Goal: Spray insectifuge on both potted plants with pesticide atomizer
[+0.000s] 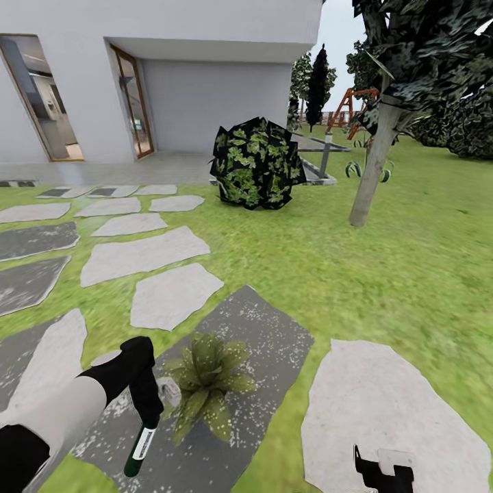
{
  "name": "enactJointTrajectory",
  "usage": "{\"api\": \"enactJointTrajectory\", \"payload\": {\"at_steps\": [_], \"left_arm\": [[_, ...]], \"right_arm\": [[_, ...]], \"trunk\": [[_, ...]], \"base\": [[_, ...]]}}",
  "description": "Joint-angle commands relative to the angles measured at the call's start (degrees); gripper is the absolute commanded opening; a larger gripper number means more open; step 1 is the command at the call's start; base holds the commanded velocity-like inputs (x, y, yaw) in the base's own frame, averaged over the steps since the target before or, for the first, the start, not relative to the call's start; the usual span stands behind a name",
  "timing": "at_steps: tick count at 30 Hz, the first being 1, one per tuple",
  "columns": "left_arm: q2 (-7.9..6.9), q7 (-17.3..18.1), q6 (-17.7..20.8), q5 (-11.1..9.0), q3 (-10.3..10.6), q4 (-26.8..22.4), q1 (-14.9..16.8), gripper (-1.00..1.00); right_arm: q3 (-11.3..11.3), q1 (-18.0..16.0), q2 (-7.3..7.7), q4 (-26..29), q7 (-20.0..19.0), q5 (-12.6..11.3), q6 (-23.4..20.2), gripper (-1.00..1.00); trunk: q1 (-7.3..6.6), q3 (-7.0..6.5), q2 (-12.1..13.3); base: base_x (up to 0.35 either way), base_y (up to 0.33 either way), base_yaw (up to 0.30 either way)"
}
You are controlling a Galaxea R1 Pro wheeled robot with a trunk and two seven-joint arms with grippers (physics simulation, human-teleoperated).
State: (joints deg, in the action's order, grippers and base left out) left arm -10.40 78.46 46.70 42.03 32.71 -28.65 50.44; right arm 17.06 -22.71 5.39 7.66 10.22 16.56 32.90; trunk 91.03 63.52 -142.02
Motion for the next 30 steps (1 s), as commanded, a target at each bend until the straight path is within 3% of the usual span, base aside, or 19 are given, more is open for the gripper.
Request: {"api": "enactJointTrajectory", "payload": {"at_steps": [1,4,6,24,30], "left_arm": [[-0.2,0.54,0.53,0.2,-0.66,-0.16,0.01,-1.0],[-0.49,0.57,-3.31,0.22,-4.8,0.48,0.01,-1.0],[-0.73,0.56,-5.28,0.24,-5.83,0.69,-0.04,-1.0],[-0.09,0.38,-6.46,0.26,-6.64,2.6,-0.16,-1.0],[-0.06,0.38,-6.38,0.32,-6.63,2.63,-0.16,-1.0]], "right_arm": [[0.25,-0.06,-0.02,-0.09,0.33,0.63,0.15,1.0],[0.25,-0.06,-0.03,-0.1,0.33,0.62,0.15,1.0],[0.25,-0.06,-0.03,-0.1,0.33,0.62,0.15,1.0],[0.25,-0.06,-0.03,-0.1,0.33,0.62,0.15,1.0],[0.25,-0.06,-0.03,-0.1,0.33,0.67,0.15,1.0]], "trunk": [[-0.01,0.05,-0.02],[-0.01,0.05,-0.02],[-0.01,0.05,-0.02],[-0.01,0.05,-0.02],[-0.01,0.05,-0.02]], "base": [[0.0,0.0,-0.26],[0.0,0.0,-0.258],[0.0,0.0,-0.186],[0.0,0.001,-0.011],[0.019,0.236,-0.001]]}}
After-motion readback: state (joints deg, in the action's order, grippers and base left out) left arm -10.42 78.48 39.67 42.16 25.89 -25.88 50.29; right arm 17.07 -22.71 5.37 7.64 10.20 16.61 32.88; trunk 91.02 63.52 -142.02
